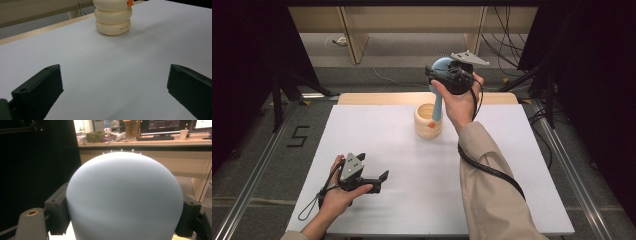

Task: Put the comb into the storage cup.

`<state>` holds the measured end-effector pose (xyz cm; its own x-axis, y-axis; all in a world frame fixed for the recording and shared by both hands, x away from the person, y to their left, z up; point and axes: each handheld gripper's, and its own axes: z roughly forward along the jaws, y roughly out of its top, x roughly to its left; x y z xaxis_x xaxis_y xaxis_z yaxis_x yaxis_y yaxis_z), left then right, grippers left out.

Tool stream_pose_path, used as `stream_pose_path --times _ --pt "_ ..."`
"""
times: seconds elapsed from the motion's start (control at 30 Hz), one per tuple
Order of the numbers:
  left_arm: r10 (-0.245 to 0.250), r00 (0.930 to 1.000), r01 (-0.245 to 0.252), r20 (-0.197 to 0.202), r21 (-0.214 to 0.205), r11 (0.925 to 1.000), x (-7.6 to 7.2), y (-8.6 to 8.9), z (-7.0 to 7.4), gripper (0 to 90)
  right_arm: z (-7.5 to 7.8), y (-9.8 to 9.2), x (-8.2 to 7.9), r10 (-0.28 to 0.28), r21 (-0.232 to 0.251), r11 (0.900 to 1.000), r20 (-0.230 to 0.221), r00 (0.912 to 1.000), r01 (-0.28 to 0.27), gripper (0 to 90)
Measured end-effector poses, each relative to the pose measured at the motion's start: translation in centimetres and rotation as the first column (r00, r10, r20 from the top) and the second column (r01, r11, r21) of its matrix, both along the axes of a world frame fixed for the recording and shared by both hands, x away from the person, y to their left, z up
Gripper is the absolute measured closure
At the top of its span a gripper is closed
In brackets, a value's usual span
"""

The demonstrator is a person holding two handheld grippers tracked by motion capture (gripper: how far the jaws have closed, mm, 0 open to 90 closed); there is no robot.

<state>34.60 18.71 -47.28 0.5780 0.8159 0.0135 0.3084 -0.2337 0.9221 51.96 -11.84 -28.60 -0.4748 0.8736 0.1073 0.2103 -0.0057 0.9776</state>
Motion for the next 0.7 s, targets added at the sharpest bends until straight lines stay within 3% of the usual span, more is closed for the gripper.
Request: stream_pose_path --times 0.7 --pt "0.003 1.0000 -0.003 -0.004 -0.001 1.0000 0.04 -0.01 -0.11 0.0 -0.59 0.45 0.65 -0.001 0.001 1.0000 0.033 0.9994 0.001 20.8"
